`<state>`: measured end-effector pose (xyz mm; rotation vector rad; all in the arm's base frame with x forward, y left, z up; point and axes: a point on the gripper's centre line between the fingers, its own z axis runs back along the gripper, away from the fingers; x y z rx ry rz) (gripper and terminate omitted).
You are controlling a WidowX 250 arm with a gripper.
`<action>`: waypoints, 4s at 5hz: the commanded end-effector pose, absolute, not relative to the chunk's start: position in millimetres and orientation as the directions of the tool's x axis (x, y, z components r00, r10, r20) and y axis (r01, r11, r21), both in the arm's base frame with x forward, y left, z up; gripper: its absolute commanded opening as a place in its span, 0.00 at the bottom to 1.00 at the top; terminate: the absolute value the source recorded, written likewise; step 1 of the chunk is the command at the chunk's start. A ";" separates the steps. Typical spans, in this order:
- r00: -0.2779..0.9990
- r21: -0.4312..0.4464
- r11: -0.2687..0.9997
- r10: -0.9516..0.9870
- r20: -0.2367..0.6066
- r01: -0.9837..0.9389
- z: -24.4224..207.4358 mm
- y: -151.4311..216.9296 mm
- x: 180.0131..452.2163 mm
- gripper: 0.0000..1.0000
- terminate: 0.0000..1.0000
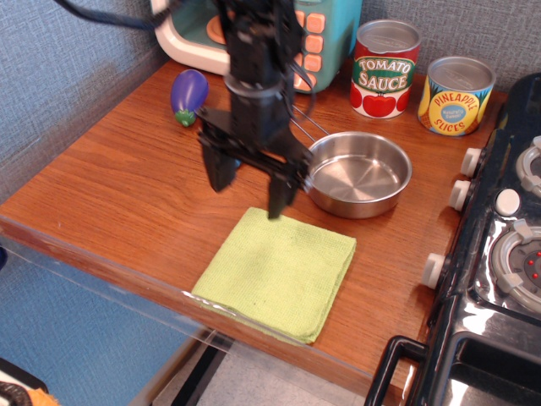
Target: Move the towel and place bottom right of table
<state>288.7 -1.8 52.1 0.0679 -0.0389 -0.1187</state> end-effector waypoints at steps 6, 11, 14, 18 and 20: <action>1.000 0.067 0.998 0.000 0.028 -0.001 -12.8 -16.9 262.2 1.00 0.00; 1.000 0.110 0.994 0.018 0.013 -0.019 -16.8 30.6 268.6 1.00 0.00; 0.985 0.169 0.971 -0.173 0.007 0.169 13.4 127.3 269.3 1.00 0.00; 0.985 0.089 0.983 -0.165 0.057 0.160 38.9 169.0 272.5 1.00 0.00; 0.983 0.071 0.993 -0.101 0.153 0.091 80.9 158.1 276.5 1.00 0.00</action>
